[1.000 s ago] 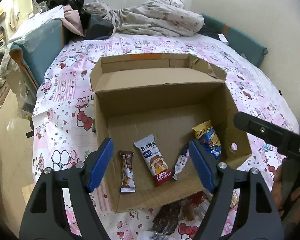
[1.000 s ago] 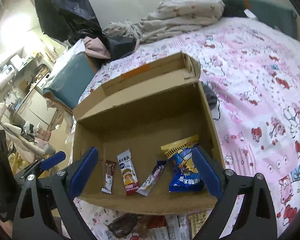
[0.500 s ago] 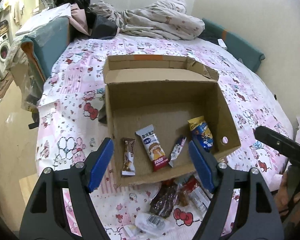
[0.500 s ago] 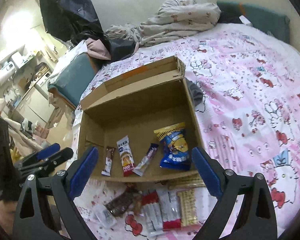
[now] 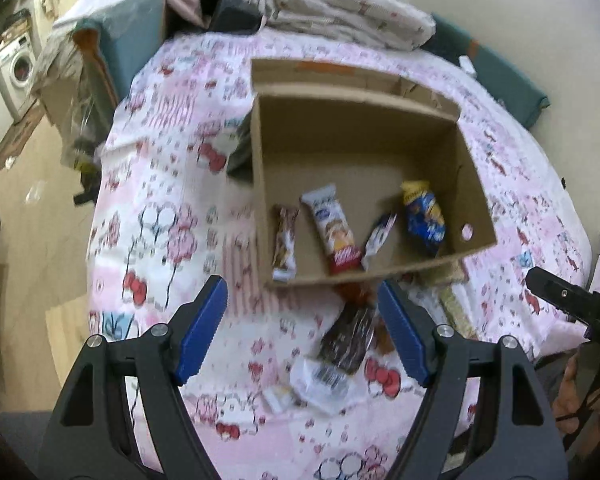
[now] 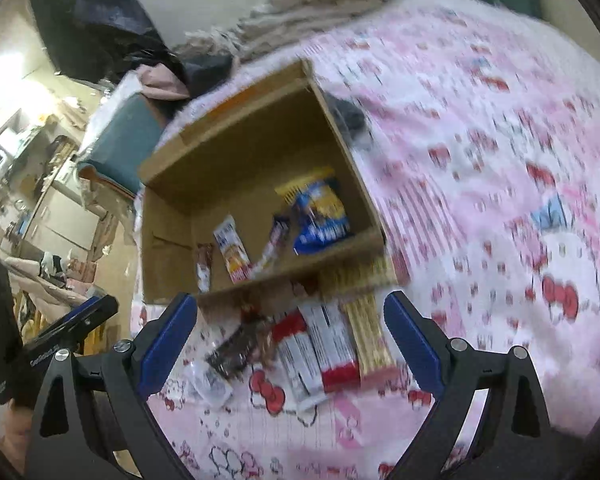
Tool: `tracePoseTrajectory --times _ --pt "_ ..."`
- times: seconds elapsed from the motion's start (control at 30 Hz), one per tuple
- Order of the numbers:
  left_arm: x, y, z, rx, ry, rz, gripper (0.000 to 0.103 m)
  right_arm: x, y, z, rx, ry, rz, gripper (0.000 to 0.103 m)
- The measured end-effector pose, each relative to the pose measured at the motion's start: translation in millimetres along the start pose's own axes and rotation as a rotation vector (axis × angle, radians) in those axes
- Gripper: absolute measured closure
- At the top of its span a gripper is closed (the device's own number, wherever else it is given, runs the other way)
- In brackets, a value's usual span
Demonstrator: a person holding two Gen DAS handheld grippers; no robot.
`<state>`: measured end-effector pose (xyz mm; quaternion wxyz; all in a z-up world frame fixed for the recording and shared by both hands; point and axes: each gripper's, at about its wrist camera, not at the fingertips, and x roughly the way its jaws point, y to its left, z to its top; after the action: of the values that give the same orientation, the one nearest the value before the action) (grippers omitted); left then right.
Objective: Organize snacks
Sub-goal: 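Withdraw both grippers from the box toward the remaining snacks, then grasp the clear-wrapped dark snack pack with the left gripper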
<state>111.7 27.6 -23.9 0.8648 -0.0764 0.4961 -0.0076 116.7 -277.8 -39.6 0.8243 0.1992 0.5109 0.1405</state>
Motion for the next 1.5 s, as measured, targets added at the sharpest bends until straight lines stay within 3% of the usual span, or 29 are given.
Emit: tracePoseTrajectory --times 0.23,0.43,0.63,0.8,0.87,1.0,1.1,1.3,1.33,1.37,1.5 --pt "20.9 44.4 -6.8 -0.208 0.119 0.023 0.028 22.2 -22.2 -13.2 0.169 0.115 0.01 0.006" --pt "41.7 49.1 -16.2 -0.225 0.194 0.045 0.028 29.4 -27.5 -11.9 0.215 0.13 0.011 0.006" --pt "75.5 15.9 -27.5 -0.084 0.333 0.003 0.028 32.5 -31.6 -11.3 0.246 0.145 0.021 0.006" --pt "107.8 -35.9 -41.4 0.17 0.458 -0.008 0.028 33.4 -29.0 -10.5 0.236 0.153 0.024 0.006" --pt "116.4 -52.3 -48.2 0.26 0.463 0.017 0.028 33.5 -27.4 -10.8 0.23 0.157 0.026 0.006" --pt "134.0 -68.2 -59.1 0.356 0.523 0.046 0.028 34.1 -27.0 -11.0 0.228 0.162 0.03 0.006" --pt "142.8 -78.3 -65.1 0.425 0.522 0.076 0.028 34.3 -27.0 -10.6 0.227 0.159 0.02 0.006" --pt "152.1 -91.8 -68.0 0.482 0.524 0.077 0.028 37.0 -25.2 -11.1 0.224 0.168 0.019 0.006" --pt "153.1 -93.0 -66.5 0.476 0.524 0.072 0.03 37.5 -24.8 -10.9 0.221 0.17 0.017 0.006" --pt "151.3 -93.8 -66.6 0.47 0.52 0.061 0.04 37.9 -24.5 -10.6 0.219 0.17 0.014 0.006" --pt "142.4 -91.6 -62.2 0.47 0.502 0.021 0.046 37.6 -27.0 -9.6 0.225 0.163 0.008 0.006"
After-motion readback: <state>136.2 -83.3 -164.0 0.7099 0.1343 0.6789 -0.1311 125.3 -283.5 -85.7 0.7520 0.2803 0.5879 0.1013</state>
